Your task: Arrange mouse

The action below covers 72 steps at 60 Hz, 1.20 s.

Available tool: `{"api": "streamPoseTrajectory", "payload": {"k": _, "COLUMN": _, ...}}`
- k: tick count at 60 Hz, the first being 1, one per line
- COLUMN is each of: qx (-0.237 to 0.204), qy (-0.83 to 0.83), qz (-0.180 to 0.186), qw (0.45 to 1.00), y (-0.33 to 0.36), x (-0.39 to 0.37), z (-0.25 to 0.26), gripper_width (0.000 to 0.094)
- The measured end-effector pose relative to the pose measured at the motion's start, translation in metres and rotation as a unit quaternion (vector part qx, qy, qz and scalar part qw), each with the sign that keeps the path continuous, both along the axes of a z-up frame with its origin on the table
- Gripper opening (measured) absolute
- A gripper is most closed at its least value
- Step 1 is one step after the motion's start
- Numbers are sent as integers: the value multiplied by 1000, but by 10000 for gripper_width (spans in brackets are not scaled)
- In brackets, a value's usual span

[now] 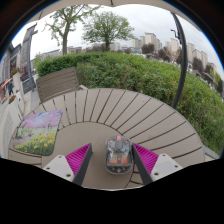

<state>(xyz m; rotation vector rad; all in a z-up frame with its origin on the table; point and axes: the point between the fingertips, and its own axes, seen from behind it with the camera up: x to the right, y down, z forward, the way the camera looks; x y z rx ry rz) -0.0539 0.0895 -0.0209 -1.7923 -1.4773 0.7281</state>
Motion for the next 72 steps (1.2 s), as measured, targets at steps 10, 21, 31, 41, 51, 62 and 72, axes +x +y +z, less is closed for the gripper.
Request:
{"api": "streamPoseTrajectory", "payload": {"k": 10, "qx": 1, "qy": 2, "qz": -3, "qw": 1000, "y": 3, "x": -2, "z": 0, "gripper_width": 779}}
{"api": "streamPoseTrajectory", "payload": {"k": 21, "qx": 16, "qy": -17, "qz": -19, "qw": 1000, "y": 10, "x": -6, "z": 12, "gripper_width": 400}}
{"api": "streamPoseTrajectory", "payload": {"k": 31, "qx": -10, "qy": 11, "qz": -6, "qw": 1000, "y": -36, "x": -29, "z": 79, "gripper_width": 399}}
{"api": "streamPoseTrajectory", "payload": {"k": 41, "qx": -41, "qy": 39, "qz": 49, "qw": 997, "y": -145, "x": -77, "z": 128, "gripper_width": 395}}
{"api": "streamPoseTrajectory", "payload": {"k": 51, "qx": -47, "qy": 23, "qz": 86, "qw": 995, "y": -233, "x": -110, "z": 92, "gripper_width": 393}}
{"api": "streamPoseTrajectory", "payload": {"k": 62, "qx": -53, "qy": -31, "qz": 83, "qw": 995, "y": -283, "x": -106, "z": 20, "gripper_width": 414}}
{"api": "streamPoseTrajectory", "payload": {"k": 72, "qx": -27, "qy": -56, "qz": 82, "qw": 995, "y": -287, "x": -94, "z": 9, "gripper_width": 865}}
